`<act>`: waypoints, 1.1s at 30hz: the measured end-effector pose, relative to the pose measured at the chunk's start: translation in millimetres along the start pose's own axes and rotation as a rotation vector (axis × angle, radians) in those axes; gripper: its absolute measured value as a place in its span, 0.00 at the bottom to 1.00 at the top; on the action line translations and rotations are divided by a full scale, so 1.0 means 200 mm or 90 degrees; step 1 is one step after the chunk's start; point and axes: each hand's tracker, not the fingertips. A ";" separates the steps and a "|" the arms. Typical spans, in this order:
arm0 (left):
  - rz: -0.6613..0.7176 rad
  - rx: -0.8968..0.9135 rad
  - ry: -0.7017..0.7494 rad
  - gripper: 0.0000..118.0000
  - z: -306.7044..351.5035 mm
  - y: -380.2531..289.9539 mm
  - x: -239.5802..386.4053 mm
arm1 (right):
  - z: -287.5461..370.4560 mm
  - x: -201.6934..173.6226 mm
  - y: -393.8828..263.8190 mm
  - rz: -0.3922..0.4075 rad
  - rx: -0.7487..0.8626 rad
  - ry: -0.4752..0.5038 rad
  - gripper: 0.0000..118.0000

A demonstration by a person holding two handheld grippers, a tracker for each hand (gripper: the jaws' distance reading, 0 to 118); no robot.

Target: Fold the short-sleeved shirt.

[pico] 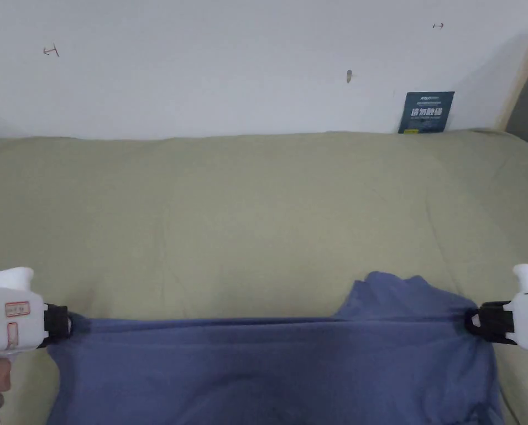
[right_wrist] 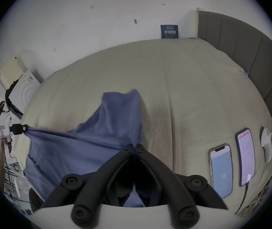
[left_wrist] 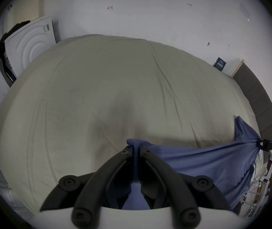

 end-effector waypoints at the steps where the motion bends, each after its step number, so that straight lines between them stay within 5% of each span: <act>1: 0.004 0.006 -0.003 0.07 0.04 -0.01 -0.04 | 0.06 -0.01 -0.03 -0.001 0.006 0.004 0.02; 12: 0.002 0.025 -0.019 0.07 0.52 -0.50 -0.14 | 0.51 -0.02 -0.54 -0.009 0.024 0.055 0.02; 22: 0.048 -0.048 -0.010 0.07 0.43 -0.94 -0.31 | 0.45 0.13 -0.94 -0.065 -0.038 0.066 0.02; 33: 0.047 -0.069 0.010 0.07 0.39 -0.96 -0.34 | 0.40 0.18 -1.01 -0.074 -0.056 0.070 0.02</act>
